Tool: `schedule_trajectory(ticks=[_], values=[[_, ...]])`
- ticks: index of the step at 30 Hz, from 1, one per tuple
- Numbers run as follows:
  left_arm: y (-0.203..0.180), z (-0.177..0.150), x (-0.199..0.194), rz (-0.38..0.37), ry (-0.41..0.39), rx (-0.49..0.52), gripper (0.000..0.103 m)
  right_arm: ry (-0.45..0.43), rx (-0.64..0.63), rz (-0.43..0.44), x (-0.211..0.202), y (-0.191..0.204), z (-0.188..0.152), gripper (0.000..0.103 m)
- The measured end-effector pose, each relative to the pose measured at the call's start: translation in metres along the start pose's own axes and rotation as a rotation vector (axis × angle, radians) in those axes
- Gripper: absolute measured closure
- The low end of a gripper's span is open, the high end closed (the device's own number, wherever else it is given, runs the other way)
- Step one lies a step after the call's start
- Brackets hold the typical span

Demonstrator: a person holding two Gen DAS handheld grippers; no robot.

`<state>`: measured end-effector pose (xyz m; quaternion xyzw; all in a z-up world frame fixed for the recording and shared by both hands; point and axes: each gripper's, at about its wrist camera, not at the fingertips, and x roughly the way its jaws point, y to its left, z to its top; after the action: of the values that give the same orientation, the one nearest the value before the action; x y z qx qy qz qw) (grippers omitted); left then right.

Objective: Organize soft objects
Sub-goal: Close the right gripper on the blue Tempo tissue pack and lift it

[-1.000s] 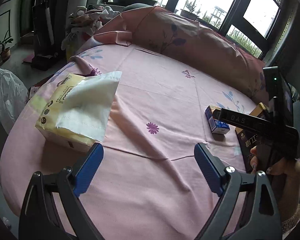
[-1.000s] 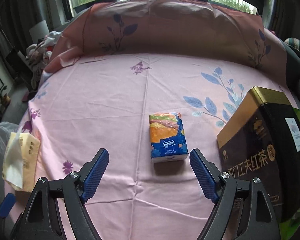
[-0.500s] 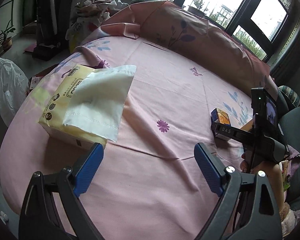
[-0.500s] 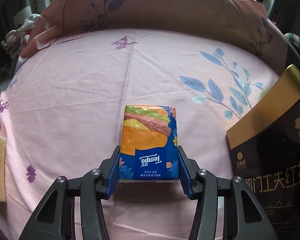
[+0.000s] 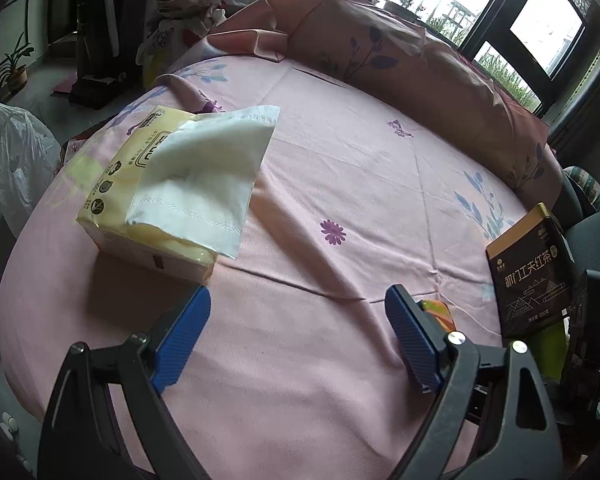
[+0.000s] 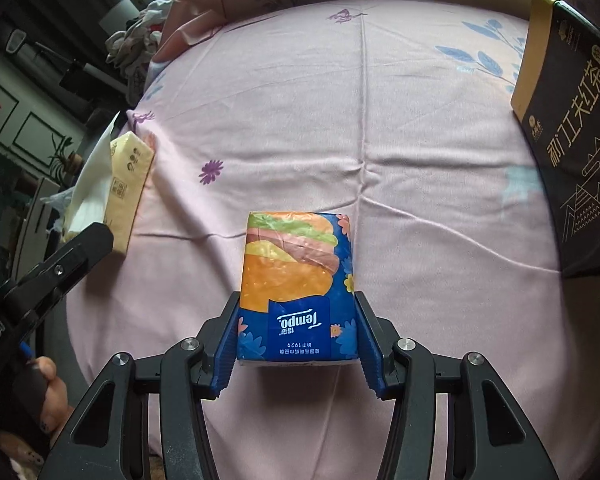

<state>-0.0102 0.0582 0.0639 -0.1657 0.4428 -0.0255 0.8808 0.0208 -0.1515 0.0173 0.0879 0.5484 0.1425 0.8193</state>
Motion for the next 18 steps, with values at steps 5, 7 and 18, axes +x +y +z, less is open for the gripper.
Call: schedule_trajectory(ticks=[5, 7, 18], values=[[-0.004, -0.004, 0.005, -0.035, 0.038, -0.013, 0.019, -0.101, 0.028, 0.043, -0.032, -0.009, 0.002, 0.028], [-0.008, -0.007, 0.009, -0.059, 0.068, -0.011, 0.023, -0.15, 0.04, 0.059, -0.045, -0.013, 0.003, 0.028], [-0.061, -0.04, 0.035, -0.192, 0.231, 0.1, 0.043, -0.193, 0.064, 0.172, -0.055, -0.029, 0.006, 0.049]])
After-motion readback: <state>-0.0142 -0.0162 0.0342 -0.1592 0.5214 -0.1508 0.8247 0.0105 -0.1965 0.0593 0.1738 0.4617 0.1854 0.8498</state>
